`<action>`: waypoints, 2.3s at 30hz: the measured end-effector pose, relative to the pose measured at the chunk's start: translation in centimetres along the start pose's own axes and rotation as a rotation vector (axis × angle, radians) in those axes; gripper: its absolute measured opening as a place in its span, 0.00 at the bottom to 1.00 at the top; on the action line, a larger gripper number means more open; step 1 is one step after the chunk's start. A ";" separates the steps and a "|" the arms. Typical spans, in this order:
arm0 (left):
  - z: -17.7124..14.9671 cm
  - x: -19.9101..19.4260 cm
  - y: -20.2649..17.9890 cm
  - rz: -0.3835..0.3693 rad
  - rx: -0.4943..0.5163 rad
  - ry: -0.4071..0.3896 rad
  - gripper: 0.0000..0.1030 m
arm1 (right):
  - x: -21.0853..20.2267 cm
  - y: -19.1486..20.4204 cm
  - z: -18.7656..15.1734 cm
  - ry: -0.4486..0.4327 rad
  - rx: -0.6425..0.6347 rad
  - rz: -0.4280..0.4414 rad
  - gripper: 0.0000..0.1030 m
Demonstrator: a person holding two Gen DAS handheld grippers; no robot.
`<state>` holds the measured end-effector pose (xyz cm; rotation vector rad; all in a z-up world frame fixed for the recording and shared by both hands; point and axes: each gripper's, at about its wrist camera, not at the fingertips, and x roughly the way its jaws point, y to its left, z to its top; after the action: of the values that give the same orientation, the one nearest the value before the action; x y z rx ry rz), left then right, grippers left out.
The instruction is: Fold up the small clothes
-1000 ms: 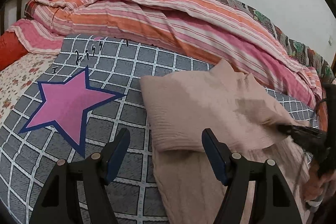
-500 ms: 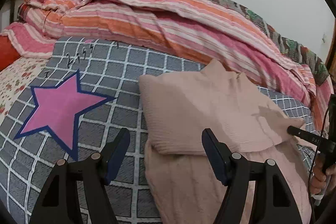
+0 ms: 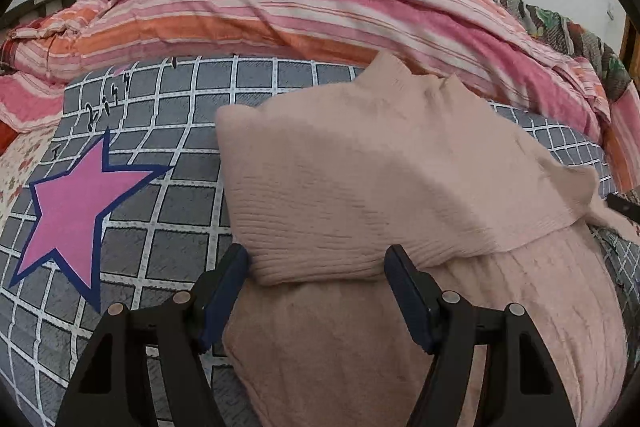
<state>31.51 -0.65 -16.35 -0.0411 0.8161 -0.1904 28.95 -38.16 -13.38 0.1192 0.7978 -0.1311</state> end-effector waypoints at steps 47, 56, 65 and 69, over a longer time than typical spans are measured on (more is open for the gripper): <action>-0.1 -1.1 1.0 -0.058 -0.060 -0.048 0.77 | -5.4 -18.9 -1.9 -0.218 0.238 -0.279 0.06; -0.2 -2.8 4.4 -0.029 -0.172 -0.102 0.77 | -8.2 -7.7 2.7 -0.313 0.059 -0.233 0.06; -0.6 -4.7 8.3 0.024 -0.238 -0.143 0.77 | -6.5 9.5 6.5 -0.299 -0.153 -0.072 0.06; -0.7 -4.9 9.6 0.029 -0.257 -0.144 0.77 | -3.7 16.8 5.9 -0.245 -0.222 0.013 0.06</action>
<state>29.23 9.66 -14.37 -0.2820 0.6926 -0.0535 33.27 -22.30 -5.70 -0.1006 0.5626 -0.0428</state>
